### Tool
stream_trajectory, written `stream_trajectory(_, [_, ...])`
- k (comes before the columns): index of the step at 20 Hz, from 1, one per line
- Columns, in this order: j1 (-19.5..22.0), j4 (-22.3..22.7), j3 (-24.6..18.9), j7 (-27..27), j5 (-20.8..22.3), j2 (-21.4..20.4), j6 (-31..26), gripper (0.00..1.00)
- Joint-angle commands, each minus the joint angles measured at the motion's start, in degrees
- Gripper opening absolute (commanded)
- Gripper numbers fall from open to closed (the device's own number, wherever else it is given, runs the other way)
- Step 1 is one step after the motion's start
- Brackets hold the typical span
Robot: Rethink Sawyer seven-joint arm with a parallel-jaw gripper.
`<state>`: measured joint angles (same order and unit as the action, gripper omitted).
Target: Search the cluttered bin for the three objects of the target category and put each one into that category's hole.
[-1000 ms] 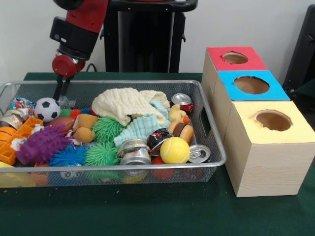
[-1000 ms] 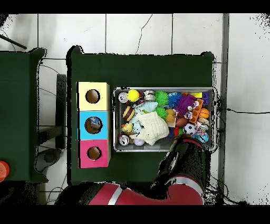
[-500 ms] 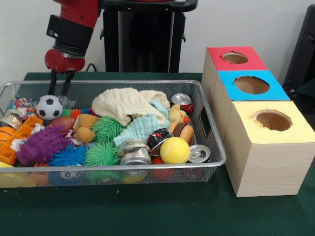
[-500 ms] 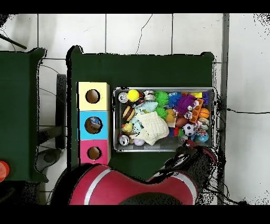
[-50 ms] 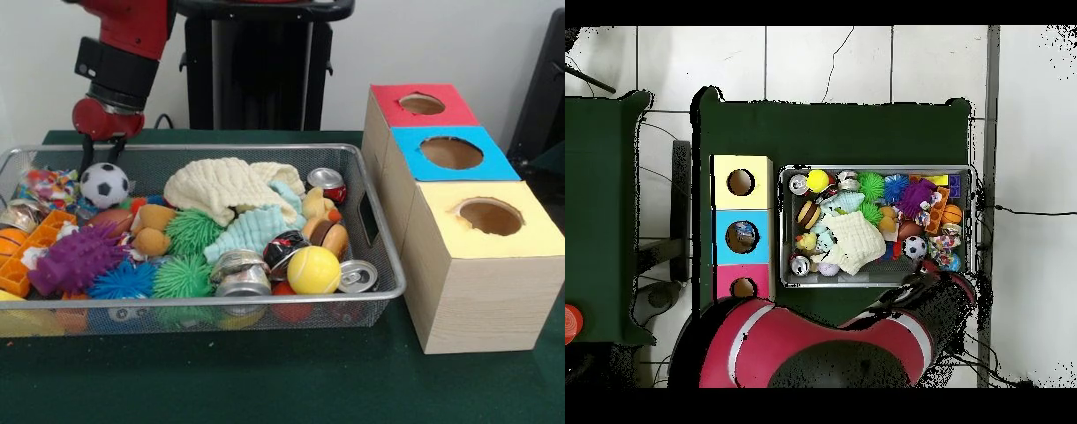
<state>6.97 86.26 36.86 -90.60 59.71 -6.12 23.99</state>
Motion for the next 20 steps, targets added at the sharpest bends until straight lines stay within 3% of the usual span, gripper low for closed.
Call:
stream_trajectory(1, [1.9, -3.0, -13.0, -6.2, 7.0, 6.9, -0.2, 1.0])
stream_trajectory(5, [2.0, -2.7, -14.4, -8.3, 8.8, 6.8, -0.3, 1.0])
stream_trajectory(12, [2.4, -2.7, -14.5, -7.6, 8.1, 6.8, 0.5, 1.0])
stream_trajectory(20, [-0.5, -1.1, -8.0, 2.5, -5.2, 7.8, 5.3, 1.0])
